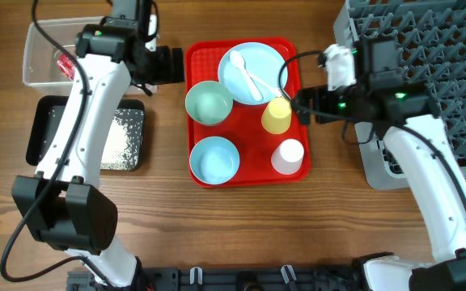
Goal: Sort waste into correct bins and load items into the dishwasher rack
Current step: 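Move the right gripper to the white cup and grasp it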
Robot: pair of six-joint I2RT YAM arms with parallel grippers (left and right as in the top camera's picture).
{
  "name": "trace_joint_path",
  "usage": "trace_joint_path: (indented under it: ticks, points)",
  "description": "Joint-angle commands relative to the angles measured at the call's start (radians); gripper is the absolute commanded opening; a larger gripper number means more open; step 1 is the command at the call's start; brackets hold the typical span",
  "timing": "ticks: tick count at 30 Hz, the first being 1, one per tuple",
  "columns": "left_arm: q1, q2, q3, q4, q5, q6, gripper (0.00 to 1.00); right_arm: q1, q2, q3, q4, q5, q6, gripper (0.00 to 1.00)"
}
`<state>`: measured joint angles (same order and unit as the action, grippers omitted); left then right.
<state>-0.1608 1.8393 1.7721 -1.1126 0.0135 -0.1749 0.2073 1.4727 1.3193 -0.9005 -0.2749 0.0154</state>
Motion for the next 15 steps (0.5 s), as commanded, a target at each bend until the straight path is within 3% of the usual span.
trace_joint_path:
  ticks: [1, 7, 15]
  points:
    - [0.035, 0.013, -0.019, -0.005, 0.019, -0.016, 1.00, 0.088, 0.011, 0.015, -0.074, 0.122, 0.116, 1.00]
    - [0.078, 0.020, -0.051, -0.003, 0.019, -0.016, 1.00, 0.189, 0.058, 0.014, -0.141, 0.176, 0.153, 1.00]
    - [0.103, 0.087, -0.055, -0.027, 0.019, -0.016, 1.00, 0.208, 0.277, 0.014, -0.188, 0.256, 0.222, 1.00]
